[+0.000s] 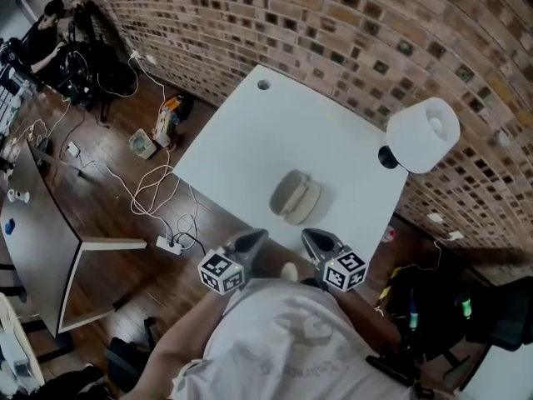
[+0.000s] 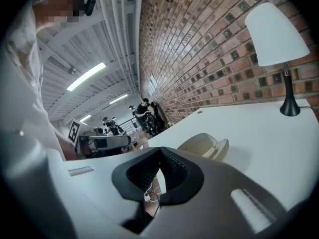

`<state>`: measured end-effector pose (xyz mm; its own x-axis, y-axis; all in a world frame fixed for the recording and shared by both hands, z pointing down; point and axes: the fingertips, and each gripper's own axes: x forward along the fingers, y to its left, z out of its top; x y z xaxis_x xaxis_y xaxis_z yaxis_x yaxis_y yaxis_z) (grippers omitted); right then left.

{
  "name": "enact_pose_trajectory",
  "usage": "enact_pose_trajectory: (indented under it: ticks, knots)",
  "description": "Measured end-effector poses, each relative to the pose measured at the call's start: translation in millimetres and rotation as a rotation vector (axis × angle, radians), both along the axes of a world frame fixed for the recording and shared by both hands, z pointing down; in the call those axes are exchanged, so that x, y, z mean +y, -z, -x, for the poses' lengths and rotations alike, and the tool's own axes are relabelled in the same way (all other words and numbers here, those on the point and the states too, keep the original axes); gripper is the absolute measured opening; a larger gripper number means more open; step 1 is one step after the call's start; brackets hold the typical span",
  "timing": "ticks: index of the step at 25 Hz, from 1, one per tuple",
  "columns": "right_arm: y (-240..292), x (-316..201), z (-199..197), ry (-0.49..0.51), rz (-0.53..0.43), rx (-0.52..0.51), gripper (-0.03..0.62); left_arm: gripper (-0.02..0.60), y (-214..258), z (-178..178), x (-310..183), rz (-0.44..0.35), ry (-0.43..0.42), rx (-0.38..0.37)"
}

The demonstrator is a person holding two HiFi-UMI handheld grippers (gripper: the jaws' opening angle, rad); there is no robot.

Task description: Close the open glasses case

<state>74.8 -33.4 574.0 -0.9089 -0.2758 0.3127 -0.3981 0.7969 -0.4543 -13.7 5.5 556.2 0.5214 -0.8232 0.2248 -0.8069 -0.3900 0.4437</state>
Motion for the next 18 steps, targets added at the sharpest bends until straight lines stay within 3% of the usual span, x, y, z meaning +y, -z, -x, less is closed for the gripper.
enact_pose_trajectory:
  ticks: [5, 9, 18]
  knots:
    - [0.0, -15.9, 25.0, -0.061, 0.042, -0.036, 0.008, 0.005, -5.5, 16.1, -31.8, 0.009, -0.102, 0.014]
    - [-5.2, -37.0, 34.1, -0.172, 0.081, -0.058, 0.008, 0.005, -10.7, 24.7, -48.2, 0.015, -0.204, 0.015]
    - [-5.6, -55.9, 23.7, -0.430, 0.044, 0.014, 0.008, 0.005, -6.0, 35.1, -84.3, -0.009, -0.429, 0.020]
